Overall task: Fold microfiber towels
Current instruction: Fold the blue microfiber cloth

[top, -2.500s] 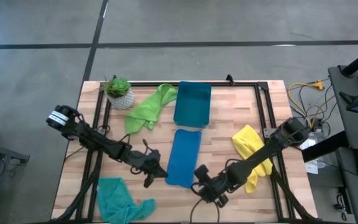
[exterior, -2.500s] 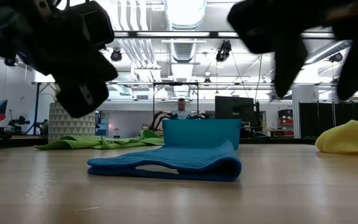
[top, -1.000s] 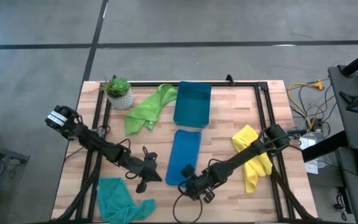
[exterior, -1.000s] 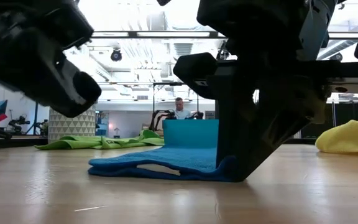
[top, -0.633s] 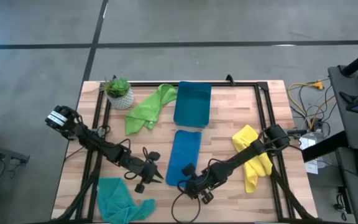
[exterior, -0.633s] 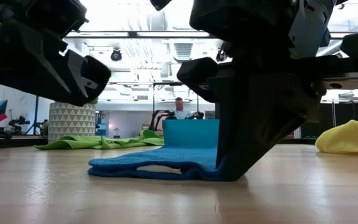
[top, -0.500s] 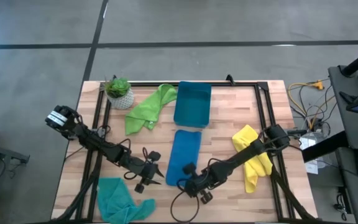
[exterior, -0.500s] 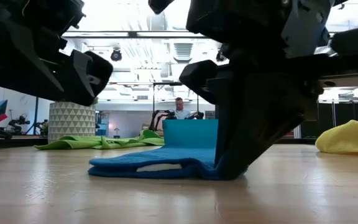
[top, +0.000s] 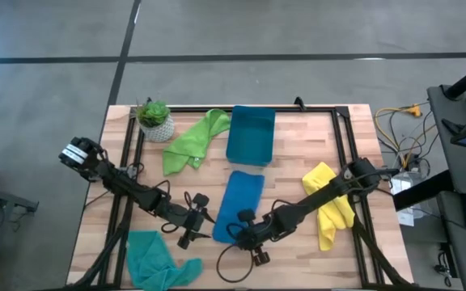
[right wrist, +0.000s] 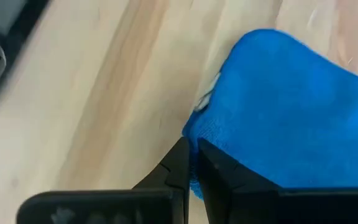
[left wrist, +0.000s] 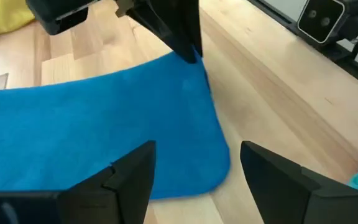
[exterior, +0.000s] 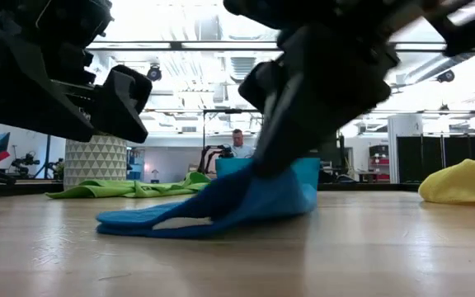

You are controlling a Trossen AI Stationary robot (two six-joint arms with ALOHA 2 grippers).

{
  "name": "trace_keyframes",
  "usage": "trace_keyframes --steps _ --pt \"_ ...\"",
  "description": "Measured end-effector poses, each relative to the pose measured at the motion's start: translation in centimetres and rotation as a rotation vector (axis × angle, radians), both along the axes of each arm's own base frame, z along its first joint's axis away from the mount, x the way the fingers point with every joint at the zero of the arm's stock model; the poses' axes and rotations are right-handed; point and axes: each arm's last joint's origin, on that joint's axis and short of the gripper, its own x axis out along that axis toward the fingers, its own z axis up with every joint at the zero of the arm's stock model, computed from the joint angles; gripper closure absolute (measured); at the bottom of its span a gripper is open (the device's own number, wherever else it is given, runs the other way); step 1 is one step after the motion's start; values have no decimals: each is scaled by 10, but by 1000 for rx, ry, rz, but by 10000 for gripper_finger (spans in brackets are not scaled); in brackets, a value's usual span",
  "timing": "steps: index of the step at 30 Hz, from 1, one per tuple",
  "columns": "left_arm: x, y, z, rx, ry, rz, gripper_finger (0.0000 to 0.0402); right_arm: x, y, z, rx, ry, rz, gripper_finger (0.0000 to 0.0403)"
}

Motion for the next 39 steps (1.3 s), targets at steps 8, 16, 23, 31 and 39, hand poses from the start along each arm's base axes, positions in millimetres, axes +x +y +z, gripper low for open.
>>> trace_keyframes --steps 8,16,23,31,39 --pt "15 -14 -24 -11 99 9 178 6 -10 3 64 0 -100 382" --pt "36 -35 -40 -7 129 -5 178 8 -16 7 108 12 -148 382" --pt "34 -42 -40 107 167 76 190 6 -16 12 126 15 -163 382" --pt "27 -51 -42 212 243 77 334 2 -18 19 124 22 -169 382" --pt "28 -54 -35 247 246 81 398 0 -19 21 130 25 -184 382"
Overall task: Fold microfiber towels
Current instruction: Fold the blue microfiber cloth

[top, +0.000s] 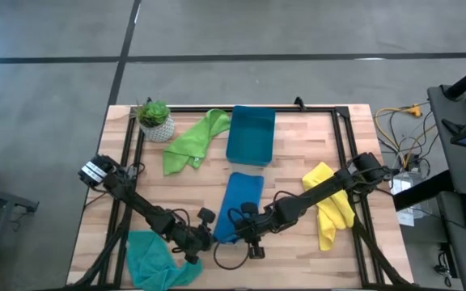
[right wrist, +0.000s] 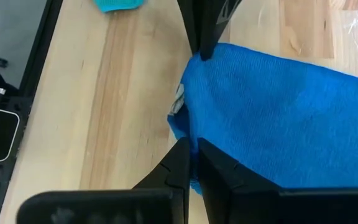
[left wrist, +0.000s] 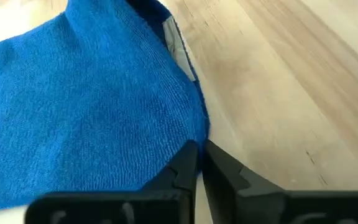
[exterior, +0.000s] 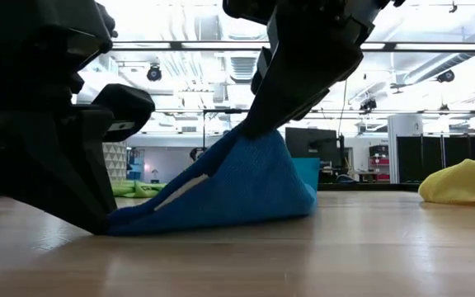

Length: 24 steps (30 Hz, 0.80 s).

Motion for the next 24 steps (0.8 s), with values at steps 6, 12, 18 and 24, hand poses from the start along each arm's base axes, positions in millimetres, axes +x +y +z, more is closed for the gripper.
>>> trace_keyframes --steps 6,12,18,24 --pt "-9 9 22 10 8 12 401 -1 0 3 12 -1 -14 382" --pt "-15 11 52 -85 -27 -34 401 -3 -1 12 23 -19 -12 383" --pt "-18 13 72 -236 -29 -78 401 -6 0 24 39 -45 -3 392" --pt "-17 14 73 -305 -15 -41 401 -13 12 25 63 -37 6 393"
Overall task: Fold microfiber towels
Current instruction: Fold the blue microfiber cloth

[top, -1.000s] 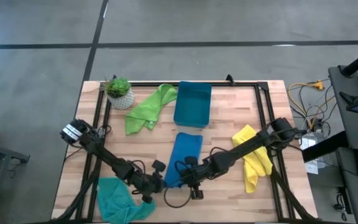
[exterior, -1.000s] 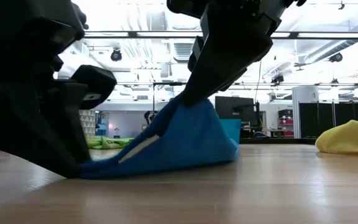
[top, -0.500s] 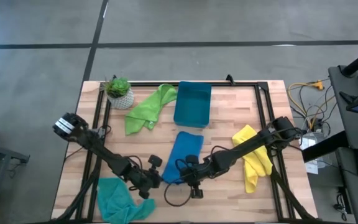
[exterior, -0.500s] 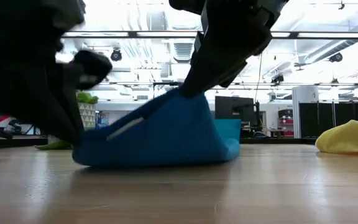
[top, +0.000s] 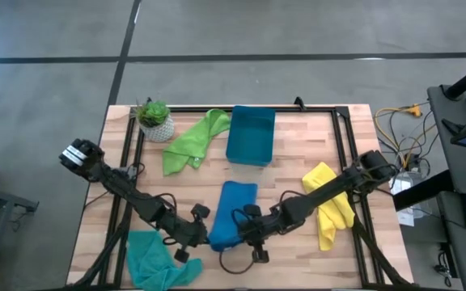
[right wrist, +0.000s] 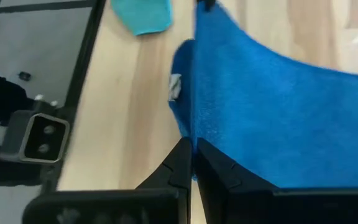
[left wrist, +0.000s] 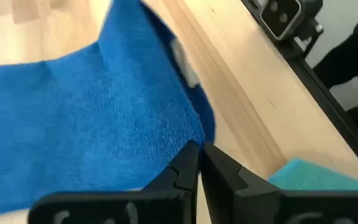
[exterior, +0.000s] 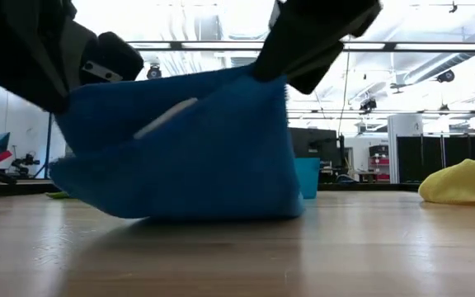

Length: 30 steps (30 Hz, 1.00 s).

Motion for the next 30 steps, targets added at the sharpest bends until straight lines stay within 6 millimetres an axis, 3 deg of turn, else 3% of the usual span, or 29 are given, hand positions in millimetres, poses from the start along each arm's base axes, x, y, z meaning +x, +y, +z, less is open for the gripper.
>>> trace_keyframes --steps 8,17,22,30 --pt "6 6 0 8 -42 48 391 -3 4 -8 -4 18 -8 394" --pt "9 4 4 -117 -74 35 282 -4 5 -9 1 23 1 394" --pt "13 8 6 -143 -97 168 220 -3 5 -8 13 11 -6 394" --pt "31 6 7 -246 -177 319 194 1 -2 -8 56 28 -80 394"
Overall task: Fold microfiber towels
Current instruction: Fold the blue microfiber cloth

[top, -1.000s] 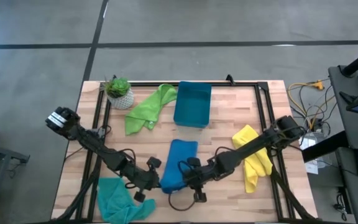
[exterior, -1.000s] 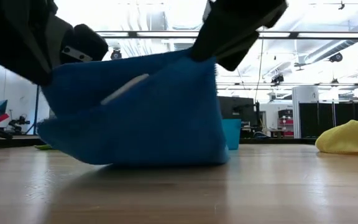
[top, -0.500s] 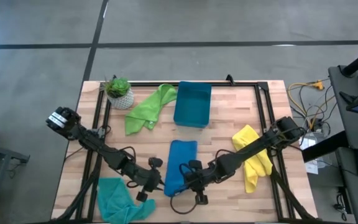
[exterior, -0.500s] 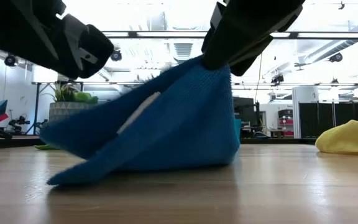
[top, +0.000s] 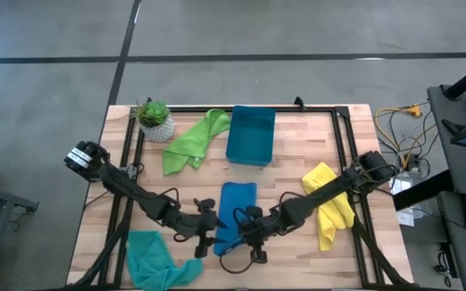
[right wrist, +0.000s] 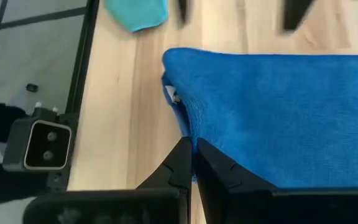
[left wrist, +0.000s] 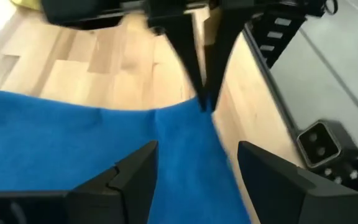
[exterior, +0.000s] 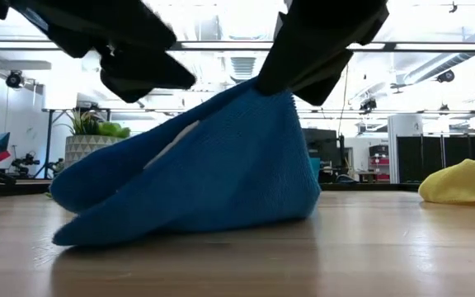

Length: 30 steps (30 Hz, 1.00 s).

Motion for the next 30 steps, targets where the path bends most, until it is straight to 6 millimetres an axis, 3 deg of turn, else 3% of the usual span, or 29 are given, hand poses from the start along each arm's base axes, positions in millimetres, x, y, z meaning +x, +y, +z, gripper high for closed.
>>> trace_keyframes --steps 13,20,30 --pt "37 -25 -14 -25 107 25 194 9 -16 1 46 3 -90 394" --pt "37 -26 -32 -72 307 144 194 10 -18 2 48 -3 -104 394" --pt "29 -30 -34 -76 350 158 195 8 -19 0 41 11 -104 394"
